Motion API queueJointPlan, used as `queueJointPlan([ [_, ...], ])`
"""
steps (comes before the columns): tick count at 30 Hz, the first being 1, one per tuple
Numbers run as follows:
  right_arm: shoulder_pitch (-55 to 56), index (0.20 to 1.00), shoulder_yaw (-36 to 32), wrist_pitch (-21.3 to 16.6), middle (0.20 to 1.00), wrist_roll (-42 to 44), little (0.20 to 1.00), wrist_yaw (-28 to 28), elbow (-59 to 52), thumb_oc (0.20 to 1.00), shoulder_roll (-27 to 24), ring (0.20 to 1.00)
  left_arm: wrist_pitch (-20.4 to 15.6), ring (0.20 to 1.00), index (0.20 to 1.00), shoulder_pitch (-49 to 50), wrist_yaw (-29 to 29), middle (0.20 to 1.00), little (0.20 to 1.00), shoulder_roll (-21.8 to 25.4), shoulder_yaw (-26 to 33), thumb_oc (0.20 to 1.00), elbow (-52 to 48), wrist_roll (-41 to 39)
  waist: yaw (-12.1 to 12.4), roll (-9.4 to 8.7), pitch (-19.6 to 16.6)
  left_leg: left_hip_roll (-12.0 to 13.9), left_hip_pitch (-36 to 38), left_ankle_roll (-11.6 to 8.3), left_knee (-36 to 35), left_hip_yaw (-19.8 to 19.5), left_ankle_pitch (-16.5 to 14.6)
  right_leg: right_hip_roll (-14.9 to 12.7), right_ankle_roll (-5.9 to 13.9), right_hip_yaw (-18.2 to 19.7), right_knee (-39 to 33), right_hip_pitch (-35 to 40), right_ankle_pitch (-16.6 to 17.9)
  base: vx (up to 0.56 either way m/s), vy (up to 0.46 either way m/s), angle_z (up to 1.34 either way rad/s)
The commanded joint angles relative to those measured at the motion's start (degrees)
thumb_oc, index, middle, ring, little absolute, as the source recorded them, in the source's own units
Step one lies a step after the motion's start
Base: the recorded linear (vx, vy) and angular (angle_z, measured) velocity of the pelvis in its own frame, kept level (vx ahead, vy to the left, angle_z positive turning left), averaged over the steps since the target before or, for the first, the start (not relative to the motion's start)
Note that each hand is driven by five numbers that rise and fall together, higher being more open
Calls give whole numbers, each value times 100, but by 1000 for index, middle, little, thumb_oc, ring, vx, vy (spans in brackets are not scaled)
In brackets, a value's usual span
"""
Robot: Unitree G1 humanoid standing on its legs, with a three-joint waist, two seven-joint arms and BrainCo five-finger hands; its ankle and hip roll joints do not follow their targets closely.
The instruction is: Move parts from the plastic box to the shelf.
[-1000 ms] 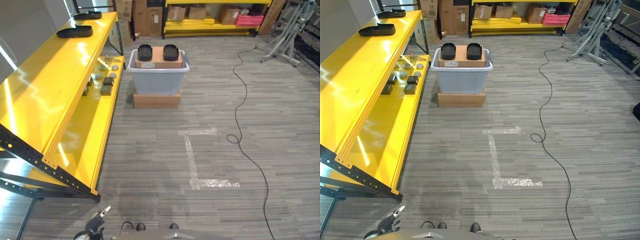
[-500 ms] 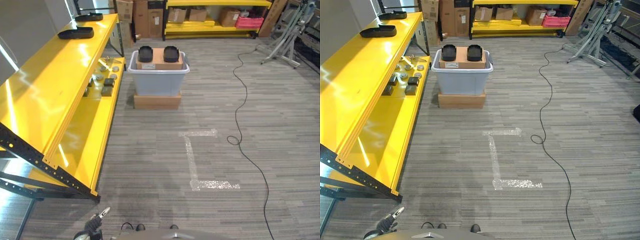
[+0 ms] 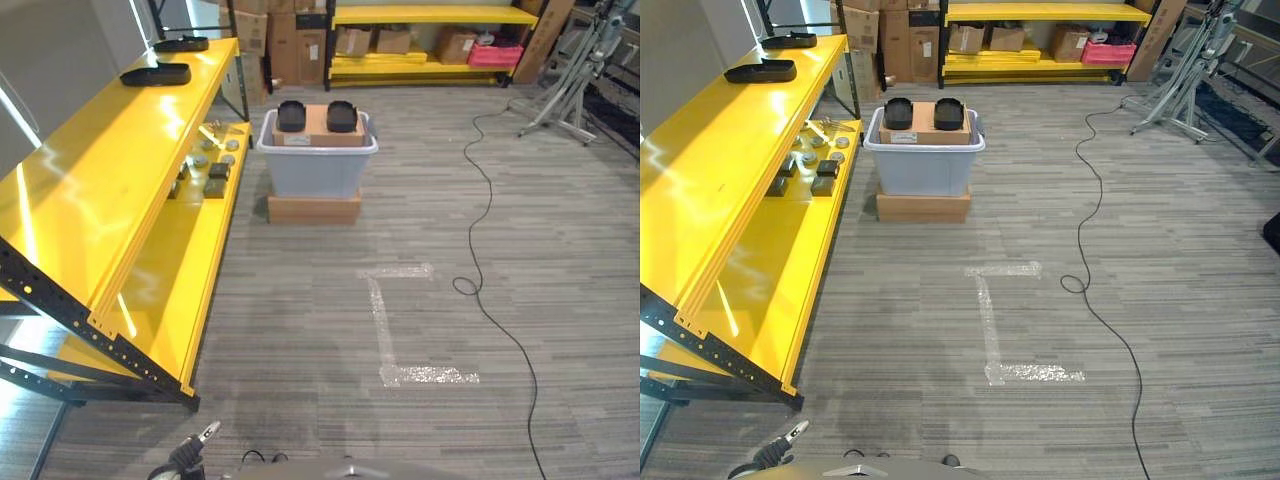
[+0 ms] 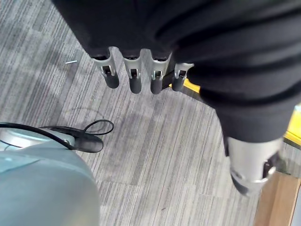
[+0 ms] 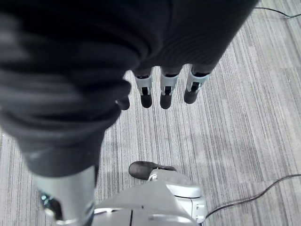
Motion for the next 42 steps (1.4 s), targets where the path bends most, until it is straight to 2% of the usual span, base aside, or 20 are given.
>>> queueJointPlan([
  [1, -233, 1000, 259, 80, 1000, -170, 1000, -125, 425, 1000, -78, 1000, 58, 1000, 1000, -309, 154, 1000, 1000, -79, -39, 1000, 379, -77, 69, -76, -104, 10, -174, -60, 320, 318, -438, -225, 499, -11, 96, -73, -190, 0, 0, 0],
  [8, -239, 1000, 181, 72, 1000, 350, 1000, -273, 486, 1000, -22, 1000, 270, 1000, 1000, -351, 358, 1000, 1000, -116, -10, 1000, 496, -113, 58, -80, -129, 6, -148, -54, 331, 323, -453, -227, 500, 14, 112, -58, -190, 4, 0, 0],
  [11, -269, 1000, 43, -296, 1000, 745, 1000, -400, 501, 1000, -32, 1000, 125, 1000, 1000, -371, 271, 1000, 1000, -128, 54, 1000, 543, -318, 59, -85, -146, 4, -121, -54, 321, 324, -450, -226, 500, 16, 103, -31, -180, 37, -3, 0],
  [13, -424, 1000, -199, -646, 1000, 1473, 1000, -425, 211, 1000, -166, 1000, -216, 1000, 1000, -463, 27, 1000, 1000, -84, 60, 1000, 334, -697, 69, -94, -184, 9, -77, -46, 294, 325, -442, -222, 507, 37, 78, 5, -164, 47, -15, 0],
  [15, -476, 1000, -248, -804, 1000, 1648, 1000, -410, 20, 1000, -226, 1000, -290, 1000, 1000, -509, -65, 1000, 1000, -51, 38, 1000, 128, -809, 74, -100, -187, 18, -74, -42, 288, 332, -436, -223, 508, 38, 74, 7, -156, 0, 0, 0],
  [16, -515, 1000, -275, -989, 1000, 2021, 1000, -459, -667, 1000, -342, 1000, -256, 1000, 1000, -574, -71, 1000, 1000, 74, -24, 1000, -632, -909, 77, -117, -175, 34, -83, -33, 289, 343, -419, -225, 511, 45, 83, -14, -127, 0, 0, 0],
  [17, -512, 1000, -275, -987, 1000, 2021, 1000, -461, -671, 1000, -342, 1000, -254, 1000, 1000, -571, -69, 1000, 1000, 75, -25, 1000, -636, -909, 77, -117, -175, 35, -81, -33, 289, 344, -420, -225, 511, 46, 83, -13, -128, -29, -39, -1],
  [18, -476, 1000, -261, -873, 1000, 2210, 1000, -729, -1493, 1000, -439, 1000, -152, 1000, 1000, -594, 41, 1000, 1000, 160, -40, 1000, -1325, -967, 67, -127, -157, 48, -100, -31, 294, 353, -405, -233, 519, 37, 99, -44, -105, -35, -31, 0],
  [19, -415, 1000, -233, -965, 1000, 2312, 1000, -913, -2233, 1000, -540, 1000, -157, 1000, 1000, -589, 93, 1000, 1000, 259, -70, 1000, -2004, -1009, 49, -137, -143, 60, -118, -33, 301, 367, -390, -239, 518, 24, 113, -71, -89, -44, -39, -1],
  [20, -351, 1000, -201, -719, 1000, 2362, 1000, -1201, -2995, 1000, -644, 1000, 43, 1000, 1000, -564, 301, 1000, 1000, 371, -89, 1000, -2622, -1062, 27, -142, -111, 72, -113, -42, 313, 383, -381, -238, 513, 20, 128, -72, -82, -37, -25, -1],
  [21, -316, 1000, -202, -738, 1000, 2383, 1000, -1263, -3268, 1000, -684, 1000, 20, 1000, 1000, -553, 317, 1000, 1000, 423, -83, 1000, -2859, -1059, 14, -148, -117, 74, -140, -45, 321, 386, -369, -240, 511, 16, 138, -101, -75, -41, -16, -3],
  [22, -218, 1000, -262, -626, 1000, 2398, 1000, -1462, -4156, 1000, -793, 1000, 204, 1000, 1000, -557, 405, 1000, 1000, 577, -3, 1000, -3609, -1197, -22, -153, -94, 81, -158, -52, 334, 394, -353, -240, 507, 2, 153, -124, -67, -34, -9, -1],
  [23, -206, 1000, -266, -647, 1000, 2406, 1000, -1457, -4191, 1000, -797, 1000, 176, 1000, 1000, -553, 388, 1000, 1000, 585, 2, 1000, -3638, -1194, -26, -154, -93, 82, -158, -52, 335, 394, -352, -240, 506, 0, 154, -124, -68, -39, -4, 0],
  [24, -151, 1000, -341, -521, 1000, 2337, 1000, -1629, -4965, 1000, -892, 1000, 250, 1000, 1000, -576, 521, 1000, 1000, 699, 79, 1000, -4282, -1094, -64, -157, -77, 85, -167, -58, 344, 418, -338, -241, 502, -10, 164, -143, -65, 0, 0, 0],
  [25, -133, 1000, -379, -666, 1000, 2247, 1000, -1611, -5246, 1000, -917, 1000, 111, 1000, 1000, -586, 526, 1000, 1000, 750, 99, 1000, -4554, -966, -82, -155, -67, 89, -168, -61, 348, 431, -331, -240, 499, -17, 174, -153, -66, 0, 0, 0],
  [27, -143, 1000, -425, -641, 1000, 2134, 1000, -1675, -5627, 1000, -962, 1000, 157, 1000, 1000, -607, 639, 1000, 1000, 846, 142, 1000, -5020, -880, -101, -148, -61, 92, -163, -66, 345, 444, -324, -236, 494, -24, 185, -158, -79, 0, 5, -2],
  [29, -191, 1000, -567, -855, 1000, 1946, 1000, -1500, -6318, 1000, -1087, 1000, 34, 1000, 1000, -640, 830, 1000, 1000, 982, 237, 1000, -5709, -839, -124, -131, -43, 94, -148, -71, 314, 451, -299, -230, 488, -37, 184, -153, -96, 4, 16, -8],
  [34, -208, 1000, -757, -1010, 1000, 1843, 1000, -1398, -7292, 1000, -1313, 1000, 38, 1000, 1000, -633, 811, 1000, 1000, 1202, 449, 1000, -6643, -598, -119, -115, -31, 87, -155, -80, 320, 451, -294, -228, 497, -49, 175, -150, -110, 6, 9, -3],
  [36, -206, 1000, -819, -949, 1000, 1866, 1000, -1378, -7915, 1000, -1476, 1000, 274, 1000, 1000, -612, 909, 1000, 1000, 1289, 545, 1000, -7146, -785, -112, -99, -23, 81, -168, -97, 325, 437, -296, -220, 512, -57, 176, -153, -131, 2, 16, 1],
  [42, -14, 1000, -864, -839, 1000, 1997, 1000, -1350, -8301, 1000, -1483, 1000, 318, 1000, 1000, -422, 941, 1000, 1000, 1367, 742, 1000, -7604, -634, -96, -110, -36, 78, -194, -123, 363, 444, -293, -233, 525, -79, 202, -167, -151, 0, 0, 0],
])
